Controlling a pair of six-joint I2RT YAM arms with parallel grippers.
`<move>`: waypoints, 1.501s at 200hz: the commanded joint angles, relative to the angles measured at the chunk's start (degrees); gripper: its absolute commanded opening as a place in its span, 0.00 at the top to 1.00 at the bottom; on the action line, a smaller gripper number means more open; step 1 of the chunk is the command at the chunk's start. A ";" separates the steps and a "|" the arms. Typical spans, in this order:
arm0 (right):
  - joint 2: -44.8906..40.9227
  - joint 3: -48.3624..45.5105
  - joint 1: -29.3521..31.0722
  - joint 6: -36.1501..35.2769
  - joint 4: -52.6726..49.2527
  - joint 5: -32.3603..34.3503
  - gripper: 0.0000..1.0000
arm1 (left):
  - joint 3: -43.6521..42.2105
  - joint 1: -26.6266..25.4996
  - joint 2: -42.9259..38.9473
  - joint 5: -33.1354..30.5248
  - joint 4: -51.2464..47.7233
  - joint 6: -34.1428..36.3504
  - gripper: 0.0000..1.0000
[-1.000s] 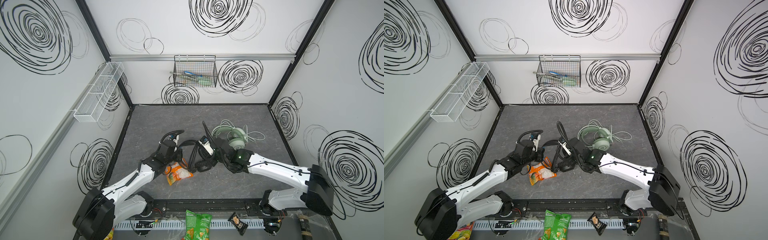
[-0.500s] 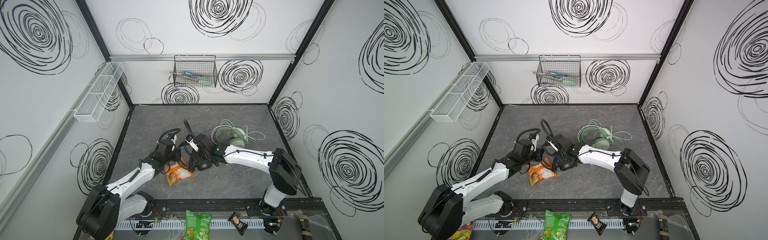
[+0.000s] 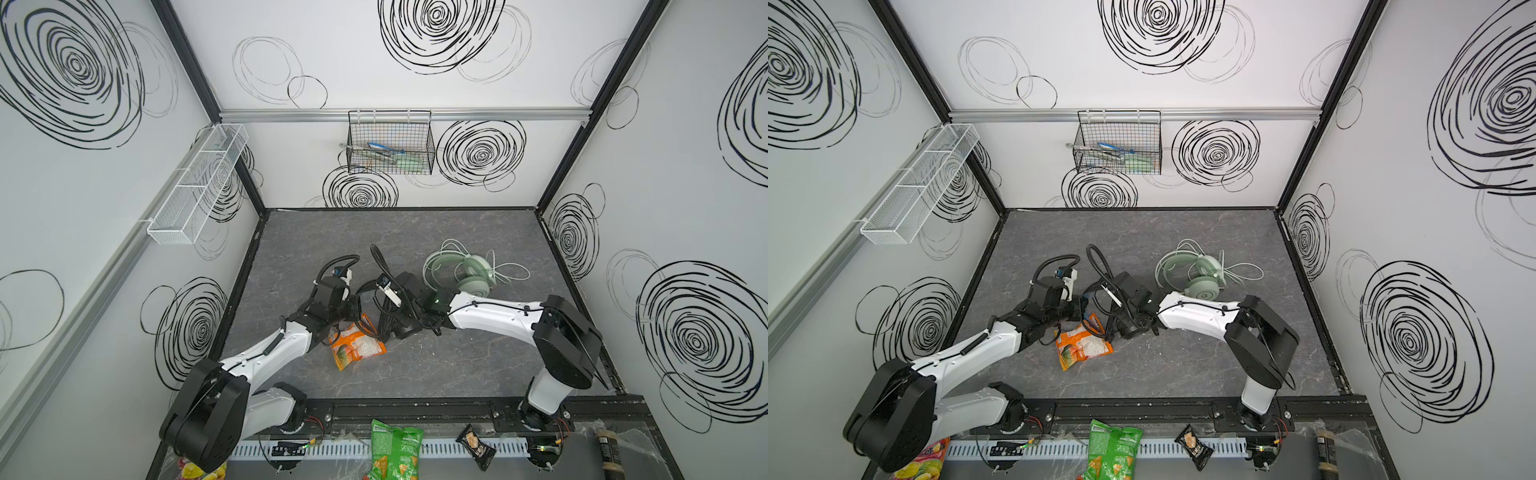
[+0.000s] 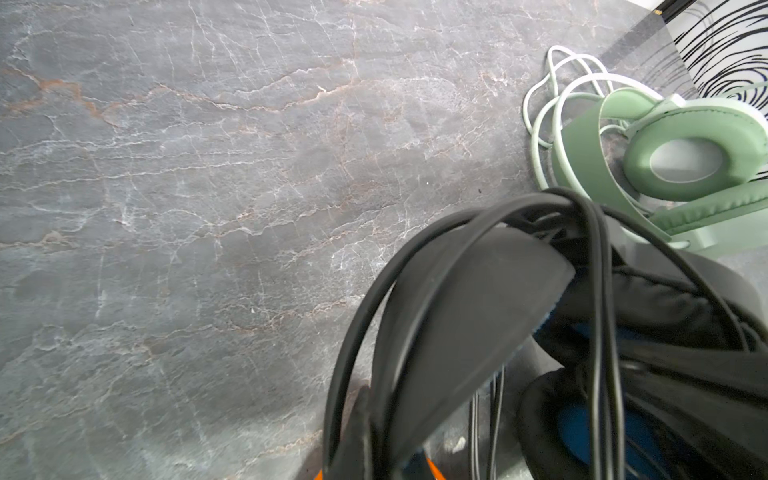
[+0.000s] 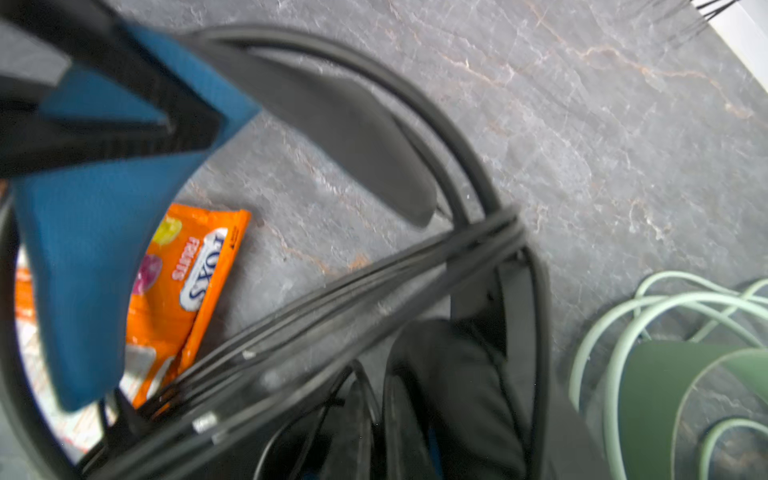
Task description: Wrap the headphones
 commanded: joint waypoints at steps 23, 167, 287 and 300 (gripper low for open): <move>-4.01 -3.46 -0.90 0.72 -0.25 -0.49 1.00 | 1.47 1.47 1.09 0.60 5.74 -0.39 1.00; 13.97 10.59 -5.00 2.29 0.78 -8.87 0.99 | 1.44 1.11 1.58 1.07 6.33 -0.74 1.00; 1.56 5.57 -4.71 3.89 -2.54 -3.77 0.60 | 1.73 1.89 2.51 0.50 6.02 -0.74 1.00; 0.45 4.92 -4.68 3.88 -3.00 -3.14 0.60 | 1.74 1.86 2.68 0.23 5.97 -0.74 1.00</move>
